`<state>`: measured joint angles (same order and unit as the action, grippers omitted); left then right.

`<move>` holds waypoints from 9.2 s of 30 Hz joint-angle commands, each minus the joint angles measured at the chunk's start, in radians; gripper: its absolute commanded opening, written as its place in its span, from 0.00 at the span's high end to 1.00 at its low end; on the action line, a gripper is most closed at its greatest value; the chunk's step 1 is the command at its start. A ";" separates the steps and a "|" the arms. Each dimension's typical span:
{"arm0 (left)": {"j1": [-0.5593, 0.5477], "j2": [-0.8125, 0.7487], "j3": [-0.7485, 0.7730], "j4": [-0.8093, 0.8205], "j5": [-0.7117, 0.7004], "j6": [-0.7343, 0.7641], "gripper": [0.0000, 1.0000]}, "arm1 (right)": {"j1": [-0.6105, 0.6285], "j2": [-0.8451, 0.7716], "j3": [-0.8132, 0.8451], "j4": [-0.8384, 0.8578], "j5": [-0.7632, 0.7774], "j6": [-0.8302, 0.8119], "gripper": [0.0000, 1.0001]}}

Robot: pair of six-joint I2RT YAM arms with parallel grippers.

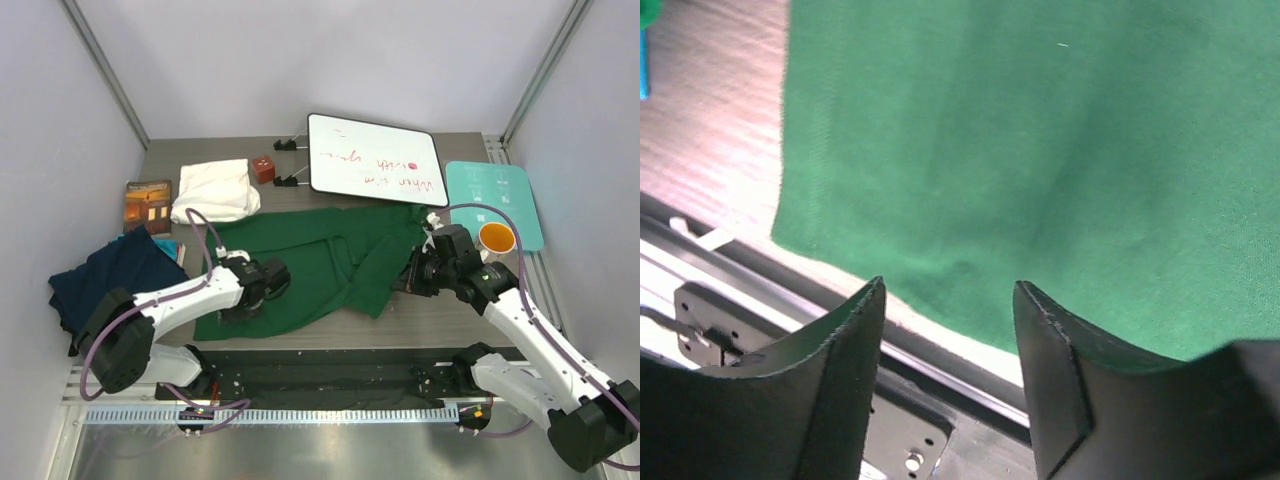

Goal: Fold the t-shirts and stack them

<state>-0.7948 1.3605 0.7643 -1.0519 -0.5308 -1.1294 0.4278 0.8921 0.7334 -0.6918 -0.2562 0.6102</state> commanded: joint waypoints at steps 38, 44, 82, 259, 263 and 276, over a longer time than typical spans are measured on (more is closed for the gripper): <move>0.247 0.052 -0.028 -0.040 0.038 -0.038 0.54 | -0.026 0.031 0.247 0.008 0.118 -0.020 0.99; 0.295 0.058 -0.037 0.009 0.103 0.017 0.59 | -0.024 0.024 0.222 0.012 0.098 -0.013 0.99; 0.284 -0.213 -0.094 0.074 0.177 0.005 0.59 | -0.027 -0.036 0.172 0.124 -0.012 0.091 0.99; 0.428 -0.195 0.142 0.092 0.048 0.315 1.00 | -0.259 -0.641 0.210 -0.493 0.008 0.392 0.99; 0.428 -0.179 0.156 0.099 0.034 0.322 1.00 | -0.259 -0.555 0.225 -0.466 0.018 0.340 0.99; 0.428 0.031 0.334 0.107 -0.035 0.391 1.00 | -0.259 -0.217 0.247 -0.241 0.005 0.125 0.99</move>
<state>-0.3717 1.3327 1.0203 -0.9569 -0.4911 -0.7837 0.1745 0.6003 0.9279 -1.0660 -0.2562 0.8421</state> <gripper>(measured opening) 0.005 0.026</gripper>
